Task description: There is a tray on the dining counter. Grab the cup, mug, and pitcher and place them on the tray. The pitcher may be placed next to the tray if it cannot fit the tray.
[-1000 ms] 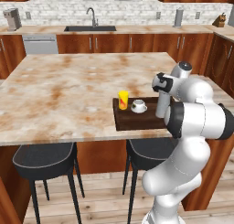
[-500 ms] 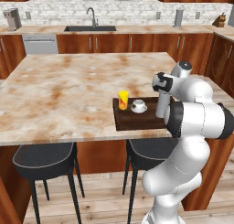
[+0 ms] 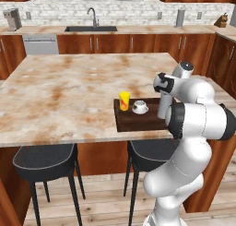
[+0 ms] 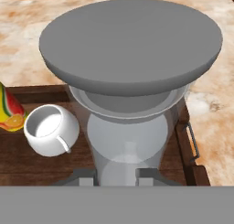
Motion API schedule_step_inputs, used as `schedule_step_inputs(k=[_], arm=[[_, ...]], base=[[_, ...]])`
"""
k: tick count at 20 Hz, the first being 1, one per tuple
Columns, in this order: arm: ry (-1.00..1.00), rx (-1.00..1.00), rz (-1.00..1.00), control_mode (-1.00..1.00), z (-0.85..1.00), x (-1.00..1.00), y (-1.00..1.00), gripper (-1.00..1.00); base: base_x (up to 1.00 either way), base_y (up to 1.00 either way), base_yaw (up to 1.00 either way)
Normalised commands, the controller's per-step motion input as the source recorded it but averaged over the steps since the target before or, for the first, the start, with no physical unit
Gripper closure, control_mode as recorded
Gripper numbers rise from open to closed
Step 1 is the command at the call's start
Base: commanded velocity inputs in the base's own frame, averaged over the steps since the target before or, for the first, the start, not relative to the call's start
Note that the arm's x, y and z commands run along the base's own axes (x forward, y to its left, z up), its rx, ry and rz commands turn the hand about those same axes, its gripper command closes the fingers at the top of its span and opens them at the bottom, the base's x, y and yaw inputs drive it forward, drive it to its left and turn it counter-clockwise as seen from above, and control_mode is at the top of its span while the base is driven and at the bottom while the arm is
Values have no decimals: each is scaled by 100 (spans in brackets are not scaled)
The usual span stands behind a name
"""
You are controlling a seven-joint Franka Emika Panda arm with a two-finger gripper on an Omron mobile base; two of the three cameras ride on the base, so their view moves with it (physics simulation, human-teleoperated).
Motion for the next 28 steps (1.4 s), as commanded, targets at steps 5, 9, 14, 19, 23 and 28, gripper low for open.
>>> schedule_step_inputs(k=[5,9,14,19,23,28], arm=[[0,0,0,-100,0,0,0,-100],[0,0,0,-100,0,0,0,-100],[0,0,0,-100,0,2,0,-100],[0,0,0,-100,-24,12,0,-100],[-2,0,0,-100,-40,10,-2,-100],[-2,0,-1,-100,-66,0,-3,-100]], base=[[0,0,0],[0,0,0],[0,0,0],[0,0,0],[0,0,0],[0,0,0]])
